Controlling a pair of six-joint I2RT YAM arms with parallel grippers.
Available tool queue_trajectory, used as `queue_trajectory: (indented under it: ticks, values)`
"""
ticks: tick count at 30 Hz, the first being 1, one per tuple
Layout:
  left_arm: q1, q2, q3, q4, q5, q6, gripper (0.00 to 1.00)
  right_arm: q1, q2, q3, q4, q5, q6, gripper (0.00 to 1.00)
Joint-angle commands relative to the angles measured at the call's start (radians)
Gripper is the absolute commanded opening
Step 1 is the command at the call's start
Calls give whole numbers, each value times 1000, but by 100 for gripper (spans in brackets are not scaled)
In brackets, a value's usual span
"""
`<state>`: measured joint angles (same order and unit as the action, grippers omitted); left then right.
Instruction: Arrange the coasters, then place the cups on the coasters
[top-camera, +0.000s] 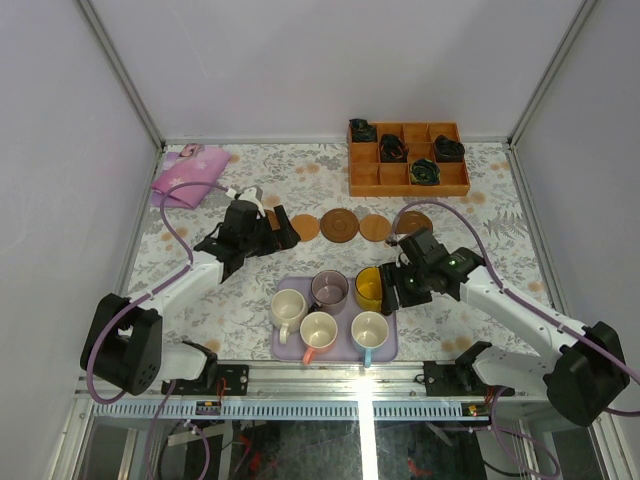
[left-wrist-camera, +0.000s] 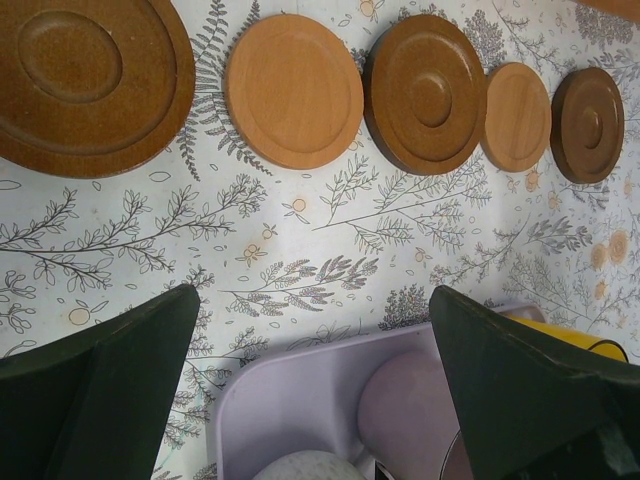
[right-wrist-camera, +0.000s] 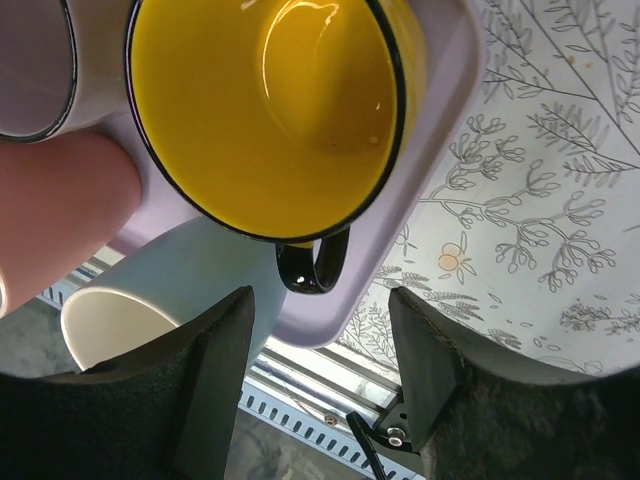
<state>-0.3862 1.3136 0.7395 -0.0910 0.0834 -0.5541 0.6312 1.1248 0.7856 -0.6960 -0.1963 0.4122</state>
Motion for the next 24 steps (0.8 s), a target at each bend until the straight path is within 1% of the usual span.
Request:
queue_trajectory:
  ticks: [1, 8, 14, 24]
  values:
    - [-5, 3, -17, 65, -26, -9, 100, 23, 29, -9, 44, -27, -22, 63]
    - [-5, 5, -11, 52, -25, -7, 100, 27, 82, -17, 98, -29, -20, 62]
    - [-5, 15, 10, 37, -27, 3, 100, 31, 112, -34, 148, -43, -9, 59]
    - [-5, 36, 14, 43, -21, -8, 100, 41, 145, -31, 175, -42, -21, 55]
